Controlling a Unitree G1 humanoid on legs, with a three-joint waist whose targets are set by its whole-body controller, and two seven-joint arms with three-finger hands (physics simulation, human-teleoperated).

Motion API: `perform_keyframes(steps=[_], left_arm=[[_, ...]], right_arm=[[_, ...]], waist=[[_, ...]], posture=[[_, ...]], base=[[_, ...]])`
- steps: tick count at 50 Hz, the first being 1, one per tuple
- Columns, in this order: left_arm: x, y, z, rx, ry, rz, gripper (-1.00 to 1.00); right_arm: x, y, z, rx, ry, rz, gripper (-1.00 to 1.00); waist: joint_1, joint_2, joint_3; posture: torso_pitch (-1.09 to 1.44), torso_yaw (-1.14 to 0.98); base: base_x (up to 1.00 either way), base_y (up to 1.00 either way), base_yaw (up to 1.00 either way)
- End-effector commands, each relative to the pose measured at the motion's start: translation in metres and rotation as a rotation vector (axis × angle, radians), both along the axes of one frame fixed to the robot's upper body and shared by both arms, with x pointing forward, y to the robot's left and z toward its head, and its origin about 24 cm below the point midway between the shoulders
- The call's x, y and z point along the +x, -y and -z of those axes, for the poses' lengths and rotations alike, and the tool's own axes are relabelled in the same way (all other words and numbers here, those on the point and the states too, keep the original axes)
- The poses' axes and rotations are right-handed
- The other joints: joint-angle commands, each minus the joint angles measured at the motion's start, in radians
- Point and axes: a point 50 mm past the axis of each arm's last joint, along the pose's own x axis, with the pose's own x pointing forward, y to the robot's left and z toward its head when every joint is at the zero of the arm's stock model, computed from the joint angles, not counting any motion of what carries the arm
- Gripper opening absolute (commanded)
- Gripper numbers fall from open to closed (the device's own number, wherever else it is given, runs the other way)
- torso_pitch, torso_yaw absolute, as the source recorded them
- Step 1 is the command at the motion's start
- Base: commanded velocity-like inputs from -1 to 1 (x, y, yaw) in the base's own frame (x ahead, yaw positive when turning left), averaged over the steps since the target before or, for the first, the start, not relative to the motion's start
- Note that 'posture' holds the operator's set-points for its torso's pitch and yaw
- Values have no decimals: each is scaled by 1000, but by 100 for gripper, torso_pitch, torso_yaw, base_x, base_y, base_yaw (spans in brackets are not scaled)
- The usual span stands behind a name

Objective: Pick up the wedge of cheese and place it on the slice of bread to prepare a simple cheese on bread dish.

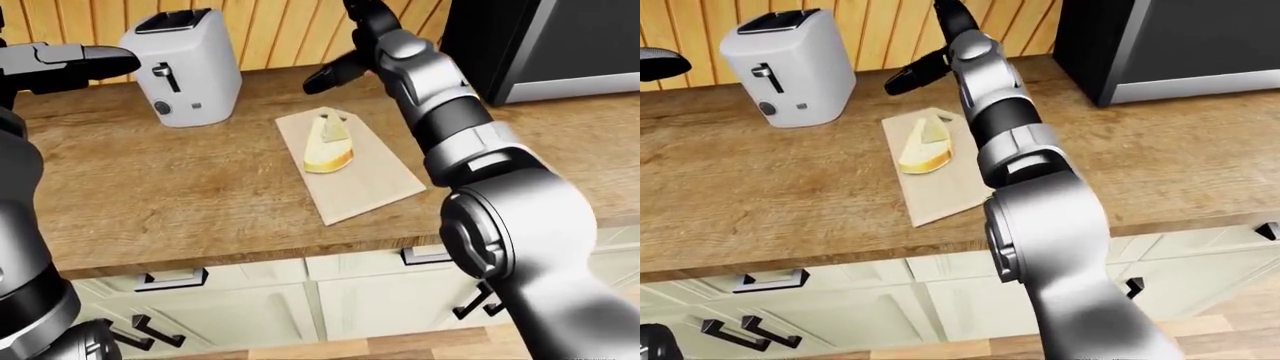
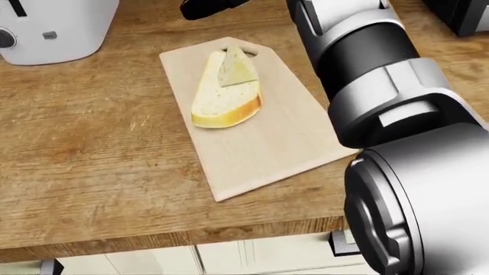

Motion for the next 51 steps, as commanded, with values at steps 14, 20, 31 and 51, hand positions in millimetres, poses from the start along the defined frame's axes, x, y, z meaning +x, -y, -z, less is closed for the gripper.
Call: perform_keyframes(steps=[14, 20, 31, 51], left_arm=[[-12, 0, -17, 25, 85, -13, 100], [-15, -1, -18, 20, 90, -16, 100], [-16, -3, -17, 17, 87, -20, 100], [-18, -7, -18, 5, 92, -27, 100]], right_arm=[[-28, 21, -73, 13, 251, -11, 100], [-49, 37, -74, 57, 286, -5, 100], [-85, 85, -77, 140, 356, 101, 100], [-132, 157, -62, 285, 428, 283, 100]], waist=[[3, -2, -23], [7, -8, -21], [12, -18, -19], [20, -39, -16]], posture=[[0, 0], [0, 0], [0, 0], [0, 0]], base=[[0, 0, 0], [0, 0, 0], [0, 0, 0], [0, 0, 0]])
